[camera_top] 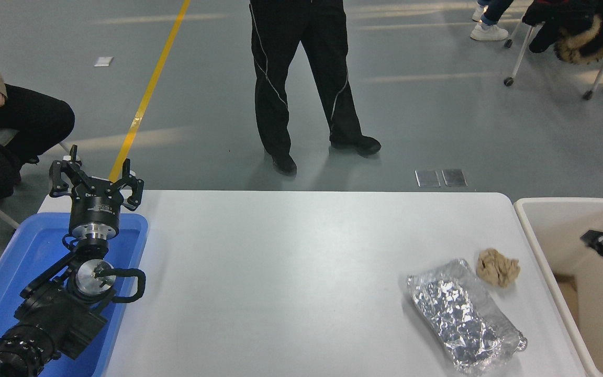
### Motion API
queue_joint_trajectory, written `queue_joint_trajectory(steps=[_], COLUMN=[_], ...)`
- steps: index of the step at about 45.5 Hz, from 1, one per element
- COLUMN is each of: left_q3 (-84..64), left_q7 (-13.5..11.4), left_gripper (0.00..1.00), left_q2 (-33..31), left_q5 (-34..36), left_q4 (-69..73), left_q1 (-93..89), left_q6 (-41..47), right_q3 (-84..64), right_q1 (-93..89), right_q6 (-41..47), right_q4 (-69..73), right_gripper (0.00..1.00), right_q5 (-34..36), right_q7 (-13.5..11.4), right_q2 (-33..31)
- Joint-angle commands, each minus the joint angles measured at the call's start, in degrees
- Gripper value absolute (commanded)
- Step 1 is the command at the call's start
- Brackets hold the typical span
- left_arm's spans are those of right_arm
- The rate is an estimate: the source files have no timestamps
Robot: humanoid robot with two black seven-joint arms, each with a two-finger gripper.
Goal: Pick up paper cup place in dustbin
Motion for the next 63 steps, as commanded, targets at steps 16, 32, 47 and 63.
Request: queue_joint_trajectory(steps=[16, 32, 47, 63], left_q3=[-0.1, -0.1, -0.1, -0.1], left_q7=[0.0, 0.0, 0.0, 0.0], left_gripper=[0.99, 0.99, 0.99, 0.99], left_q2=[0.1, 0.1, 0.0, 0.0], left_q5=[-0.1, -0.1, -0.1, -0.1], left_q4=[0.0, 0.0, 0.0, 0.0], left_q1=[0.1, 0.2, 0.2, 0.2], left_q6=[0.0, 0.0, 0.0, 0.0], right_q3=[-22.4, -21.8, -30.7, -30.9], right_q1=[58.6, 74.1, 79.8, 80.9], right_q6=[9.7, 30.8, 35.4, 36.4], right_q4=[57.0, 59.4, 59.4, 58.6], right_gripper=[1.00, 1.00, 1.00, 1.00], right_q5=[0.2, 2.5, 17.0, 18.3], right_q7=[-0.5, -0.5, -0.9, -0.9], right_q2=[9.1, 14.5, 24.3, 27.9])
